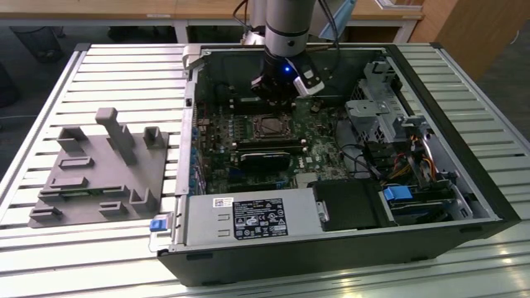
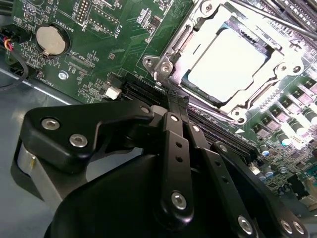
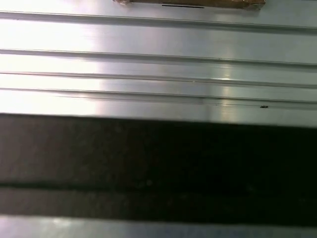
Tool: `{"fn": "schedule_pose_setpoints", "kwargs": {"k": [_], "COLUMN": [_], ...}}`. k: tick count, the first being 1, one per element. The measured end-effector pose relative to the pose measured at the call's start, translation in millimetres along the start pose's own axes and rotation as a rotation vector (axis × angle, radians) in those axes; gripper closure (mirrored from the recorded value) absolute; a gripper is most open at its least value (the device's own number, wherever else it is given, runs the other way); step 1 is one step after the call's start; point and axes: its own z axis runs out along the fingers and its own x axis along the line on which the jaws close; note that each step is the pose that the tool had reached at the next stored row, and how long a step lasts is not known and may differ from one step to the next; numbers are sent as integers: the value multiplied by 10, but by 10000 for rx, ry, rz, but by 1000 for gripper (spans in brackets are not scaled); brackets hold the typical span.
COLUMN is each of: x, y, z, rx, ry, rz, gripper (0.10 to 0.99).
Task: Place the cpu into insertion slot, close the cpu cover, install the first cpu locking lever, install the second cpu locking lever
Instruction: 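Install the first cpu locking lever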
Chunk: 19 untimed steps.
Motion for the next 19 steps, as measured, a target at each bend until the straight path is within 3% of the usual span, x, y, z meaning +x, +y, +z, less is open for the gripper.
{"fn": "schedule_pose_setpoints", "kwargs": {"k": [8,15,19], "x": [-5,-7,-6], "y": [3,7,5], "z": [29,24,28], "rx": [169,174,345], "ry": [9,-2,10], "rz": [-1,-3,-4], "gripper": [980,980,980]}}
